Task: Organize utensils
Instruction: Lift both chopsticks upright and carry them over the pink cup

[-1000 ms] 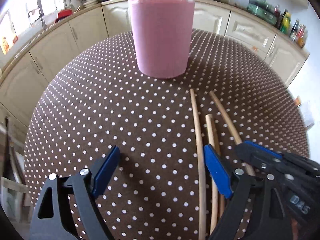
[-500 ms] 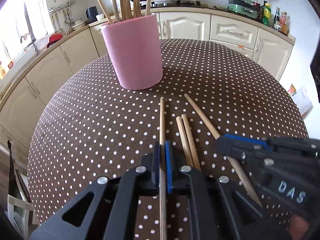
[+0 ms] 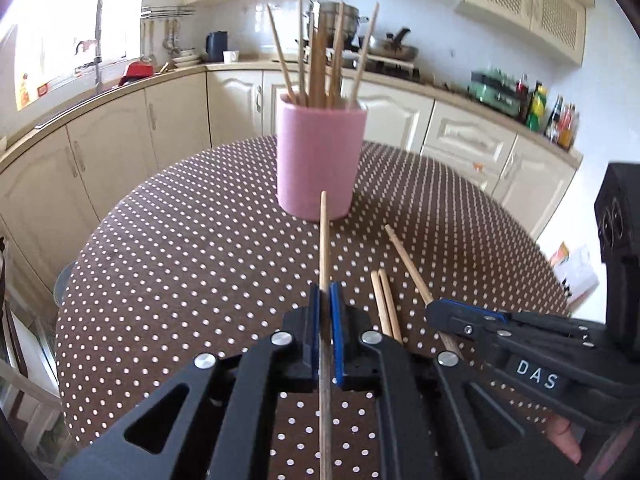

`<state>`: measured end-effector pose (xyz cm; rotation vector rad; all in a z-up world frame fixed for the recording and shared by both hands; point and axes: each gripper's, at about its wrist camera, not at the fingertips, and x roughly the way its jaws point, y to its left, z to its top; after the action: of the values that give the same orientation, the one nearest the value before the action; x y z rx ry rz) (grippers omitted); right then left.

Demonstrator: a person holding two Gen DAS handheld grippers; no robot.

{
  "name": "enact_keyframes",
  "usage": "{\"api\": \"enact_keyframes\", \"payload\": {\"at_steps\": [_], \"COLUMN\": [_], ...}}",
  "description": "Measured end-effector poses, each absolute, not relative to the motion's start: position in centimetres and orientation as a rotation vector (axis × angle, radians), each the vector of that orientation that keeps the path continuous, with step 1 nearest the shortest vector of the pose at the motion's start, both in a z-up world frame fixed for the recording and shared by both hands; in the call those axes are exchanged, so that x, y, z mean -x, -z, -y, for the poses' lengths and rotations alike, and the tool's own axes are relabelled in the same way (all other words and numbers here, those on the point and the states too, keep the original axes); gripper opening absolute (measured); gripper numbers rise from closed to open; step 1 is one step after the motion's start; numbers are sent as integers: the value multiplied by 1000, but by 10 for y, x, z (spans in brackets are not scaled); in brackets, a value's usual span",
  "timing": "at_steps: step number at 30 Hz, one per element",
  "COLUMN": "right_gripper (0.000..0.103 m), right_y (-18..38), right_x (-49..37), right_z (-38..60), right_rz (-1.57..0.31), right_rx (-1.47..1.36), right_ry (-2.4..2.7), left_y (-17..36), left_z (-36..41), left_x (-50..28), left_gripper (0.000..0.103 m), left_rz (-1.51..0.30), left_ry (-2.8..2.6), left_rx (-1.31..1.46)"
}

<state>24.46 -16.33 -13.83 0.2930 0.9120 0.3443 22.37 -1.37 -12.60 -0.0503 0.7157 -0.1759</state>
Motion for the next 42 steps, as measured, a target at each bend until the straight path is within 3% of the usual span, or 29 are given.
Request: {"api": "enact_keyframes", "payload": {"at_steps": [34, 42], "right_gripper": [6, 4], "right_y": [-10, 5], "right_x": [-215, -231], "right_z": [174, 166], "right_rz": [-446, -513], "right_rx": [-200, -131], "right_ry": [-331, -355], "left_y": [-18, -14], "left_z": [-10, -17], "left_x": [-200, -209], "left_gripper": [6, 6], "left_rz": [-291, -321], "left_ry": [163, 154], "left_rx": [73, 77]}}
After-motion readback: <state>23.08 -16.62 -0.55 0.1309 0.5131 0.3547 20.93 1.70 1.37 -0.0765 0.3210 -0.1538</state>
